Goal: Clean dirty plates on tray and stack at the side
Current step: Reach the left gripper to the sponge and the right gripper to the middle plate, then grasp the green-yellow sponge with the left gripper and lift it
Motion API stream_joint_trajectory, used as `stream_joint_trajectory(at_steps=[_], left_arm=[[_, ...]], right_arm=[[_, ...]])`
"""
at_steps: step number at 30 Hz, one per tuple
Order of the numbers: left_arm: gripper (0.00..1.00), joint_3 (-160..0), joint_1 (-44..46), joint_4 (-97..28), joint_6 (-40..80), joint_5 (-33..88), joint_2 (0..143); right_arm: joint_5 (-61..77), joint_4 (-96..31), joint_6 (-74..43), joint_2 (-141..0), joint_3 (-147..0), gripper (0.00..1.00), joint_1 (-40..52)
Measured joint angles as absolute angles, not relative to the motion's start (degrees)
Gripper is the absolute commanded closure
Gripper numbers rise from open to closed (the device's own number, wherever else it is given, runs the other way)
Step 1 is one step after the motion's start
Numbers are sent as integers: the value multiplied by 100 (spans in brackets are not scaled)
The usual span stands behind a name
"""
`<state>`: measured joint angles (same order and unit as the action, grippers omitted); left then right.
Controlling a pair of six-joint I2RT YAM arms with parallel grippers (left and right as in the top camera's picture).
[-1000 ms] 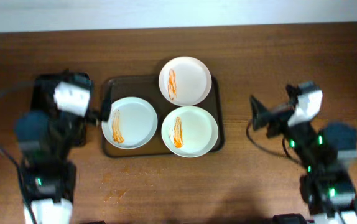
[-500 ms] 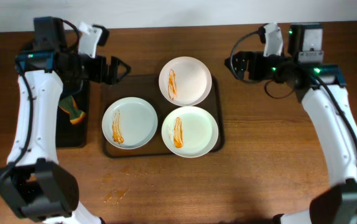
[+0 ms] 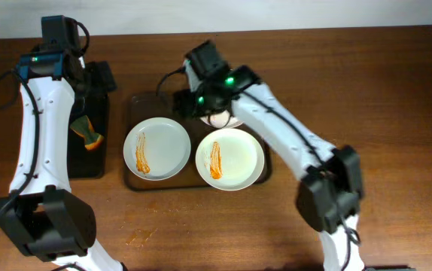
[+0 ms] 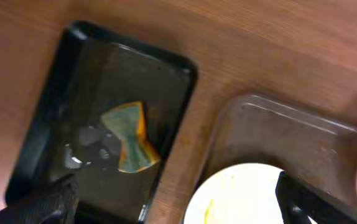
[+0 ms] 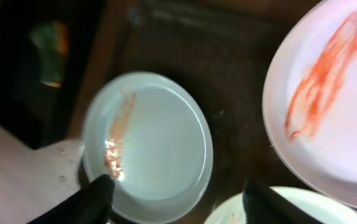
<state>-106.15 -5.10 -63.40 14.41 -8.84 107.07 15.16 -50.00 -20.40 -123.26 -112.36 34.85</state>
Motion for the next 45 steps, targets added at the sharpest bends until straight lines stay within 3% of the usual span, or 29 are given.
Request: stream_joint_trajectory(at_steps=[9, 15, 19, 26, 27, 29, 30, 32, 34, 37, 39, 43, 45], left_arm=[[1, -10619, -510, -6497, 1614, -1249, 10772], [1, -10619, -528, -6394, 1634, -1251, 10868], [1, -10619, -543, -6381, 1638, -1251, 10958], [1, -10619, -543, -6372, 1653, -1249, 11404], [1, -10619, -543, -6368, 1653, -1251, 11402], [1, -10619, -543, -6366, 1656, -1251, 11402], [1, -10619, -543, -6366, 1656, -1251, 11402], [1, -10619, -543, -6366, 1656, -1251, 11402], [1, -10619, -543, -6375, 1653, -1249, 11404], [2, -10619, -543, -6386, 1669, -1251, 11404], [10, -10619, -548, -6388, 1809, -1249, 11430], [41, -10617, -742, -6436, 2279, -1251, 11806], [44, -10615, -897, -6508, 2469, -1253, 12011]], right_arm=[[1286, -5127, -2377, -13308, -11240, 63, 3756], [1271, -5120, -2792, -13719, -11240, 71, 3787], [1315, -5122, -3059, -13749, -11257, 96, 3852], [1229, -4600, -3310, -13802, -11273, 96, 3785], [1227, -4567, -3343, -13802, -11273, 87, 3750], [1201, -4541, -3430, -13804, -11273, 57, 3642], [1201, -4530, -3452, -13806, -11273, 55, 3616], [1229, -4484, -3459, -13806, -11306, 55, 3599], [1297, -4534, -3441, -13806, -11310, 72, 3599], [1315, -4707, -3470, -13806, -11310, 82, 3616], [1315, -4762, -3472, -13808, -11310, 96, 3642], [1313, -4764, -3474, -13808, -11310, 96, 3671], [1313, -4762, -3476, -13808, -11310, 96, 3673]])
